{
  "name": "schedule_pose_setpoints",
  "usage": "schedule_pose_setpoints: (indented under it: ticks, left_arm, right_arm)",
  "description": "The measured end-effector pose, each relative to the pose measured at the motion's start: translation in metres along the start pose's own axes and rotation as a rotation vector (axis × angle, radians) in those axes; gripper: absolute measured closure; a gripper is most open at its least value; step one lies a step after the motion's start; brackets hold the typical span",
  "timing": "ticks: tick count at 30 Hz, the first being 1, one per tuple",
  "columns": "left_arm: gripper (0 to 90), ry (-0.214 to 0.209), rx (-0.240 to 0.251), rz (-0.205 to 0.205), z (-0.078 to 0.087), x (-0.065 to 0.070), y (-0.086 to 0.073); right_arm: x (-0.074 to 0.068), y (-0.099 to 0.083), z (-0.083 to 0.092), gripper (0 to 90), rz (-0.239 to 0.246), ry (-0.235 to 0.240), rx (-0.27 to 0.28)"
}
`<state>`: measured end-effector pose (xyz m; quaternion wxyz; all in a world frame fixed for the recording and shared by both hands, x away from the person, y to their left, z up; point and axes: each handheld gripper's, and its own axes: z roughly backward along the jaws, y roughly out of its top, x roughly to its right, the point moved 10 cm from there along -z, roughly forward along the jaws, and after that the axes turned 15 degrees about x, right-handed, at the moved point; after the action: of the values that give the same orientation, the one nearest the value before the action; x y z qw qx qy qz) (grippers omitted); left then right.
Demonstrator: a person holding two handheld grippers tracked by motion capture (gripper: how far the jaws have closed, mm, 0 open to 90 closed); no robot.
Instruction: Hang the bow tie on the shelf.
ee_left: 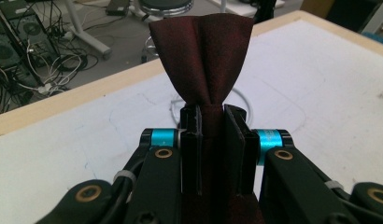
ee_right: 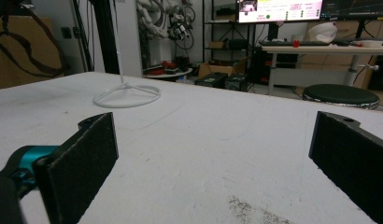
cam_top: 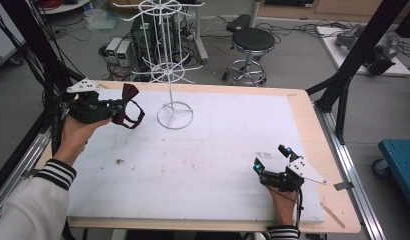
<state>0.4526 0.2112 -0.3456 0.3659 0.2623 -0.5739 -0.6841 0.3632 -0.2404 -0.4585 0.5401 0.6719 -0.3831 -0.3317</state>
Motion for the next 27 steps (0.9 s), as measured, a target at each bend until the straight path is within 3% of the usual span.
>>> schedule_pose_setpoints:
  ticks: [7, 12, 20, 27]
  left_arm:
    - [77.0, 0.041, 0.031, -0.003, 0.003, -0.011, 0.014]
    - [77.0, 0.071, 0.021, -0.023, 0.002, -0.020, 0.020]
    - [77.0, 0.123, 0.041, -0.022, -0.005, -0.037, 0.038]
    - [77.0, 0.143, 0.044, -0.018, -0.012, -0.047, 0.046]
  right_arm:
    - [0.000, 0.000, 0.000, 0.5, -0.002, 0.001, -0.001]
    - [0.000, 0.000, 0.000, 0.6, -0.003, 0.002, 0.000]
    - [0.000, 0.000, 0.000, 0.5, -0.002, 0.002, -0.001]
    - [-0.001, -0.001, 0.000, 0.5, -0.008, 0.004, -0.005]
